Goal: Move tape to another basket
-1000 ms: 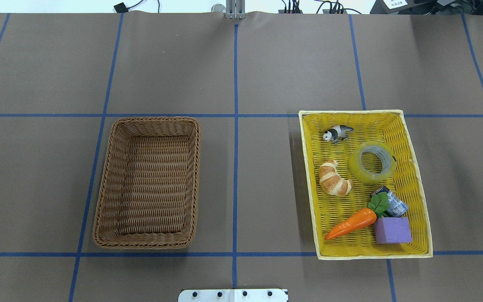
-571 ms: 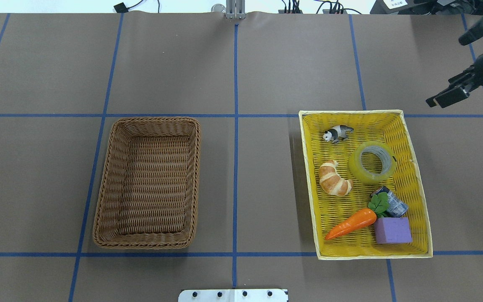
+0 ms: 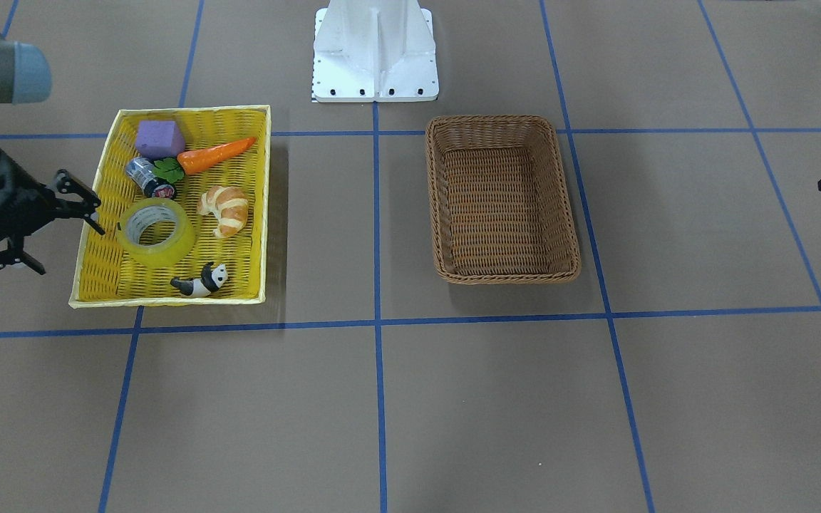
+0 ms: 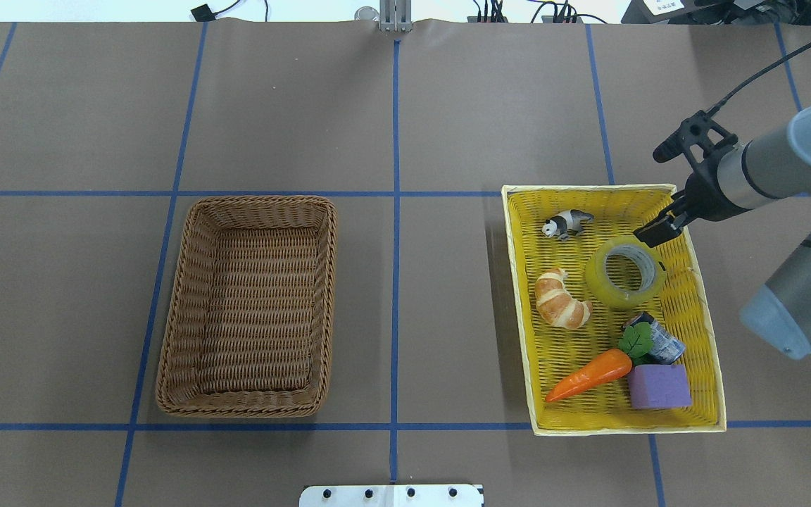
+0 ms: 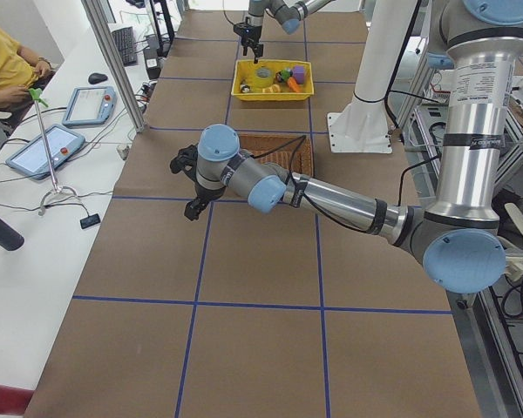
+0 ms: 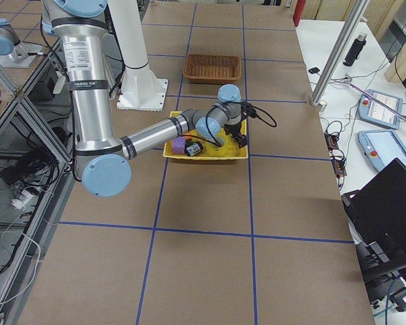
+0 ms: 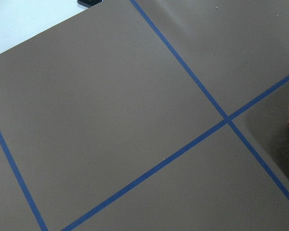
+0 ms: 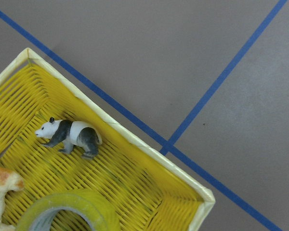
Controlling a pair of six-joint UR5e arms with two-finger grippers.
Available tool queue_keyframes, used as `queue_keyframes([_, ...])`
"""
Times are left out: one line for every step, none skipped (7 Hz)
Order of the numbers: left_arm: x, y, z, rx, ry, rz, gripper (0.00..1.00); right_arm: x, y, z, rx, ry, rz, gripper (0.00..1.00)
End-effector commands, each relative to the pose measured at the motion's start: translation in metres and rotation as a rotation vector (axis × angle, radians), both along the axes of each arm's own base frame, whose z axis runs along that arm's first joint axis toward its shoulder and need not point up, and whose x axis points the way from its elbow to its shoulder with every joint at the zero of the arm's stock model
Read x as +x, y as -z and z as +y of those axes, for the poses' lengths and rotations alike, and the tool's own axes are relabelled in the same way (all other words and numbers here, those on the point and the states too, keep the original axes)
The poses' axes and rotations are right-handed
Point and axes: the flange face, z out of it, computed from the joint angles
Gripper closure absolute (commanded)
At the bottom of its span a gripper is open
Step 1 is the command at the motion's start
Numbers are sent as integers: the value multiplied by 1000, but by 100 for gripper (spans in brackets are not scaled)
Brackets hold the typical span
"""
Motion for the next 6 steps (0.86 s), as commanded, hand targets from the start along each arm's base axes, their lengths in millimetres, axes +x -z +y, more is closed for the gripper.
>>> queue_keyframes([0, -2, -2, -3, 0, -1, 1, -34, -8, 19, -1, 35, 33, 6])
queue_keyframes([0, -2, -2, -3, 0, -1, 1, -49, -14, 26, 17, 37, 68, 15])
queue_keyframes([0, -3, -2, -4, -1, -1, 1, -57, -22, 25, 11, 40, 87, 25])
queue_keyframes([0, -3, -2, -5, 0, -1, 1, -61, -25, 28, 6, 52, 92, 40])
queue_keyframes([0, -3, -2, -5, 0, -1, 1, -60, -24, 29, 9, 55, 89, 67])
queue_keyframes([0, -3, -2, -5, 0, -1, 1, -59, -17, 29, 14, 58, 75, 100])
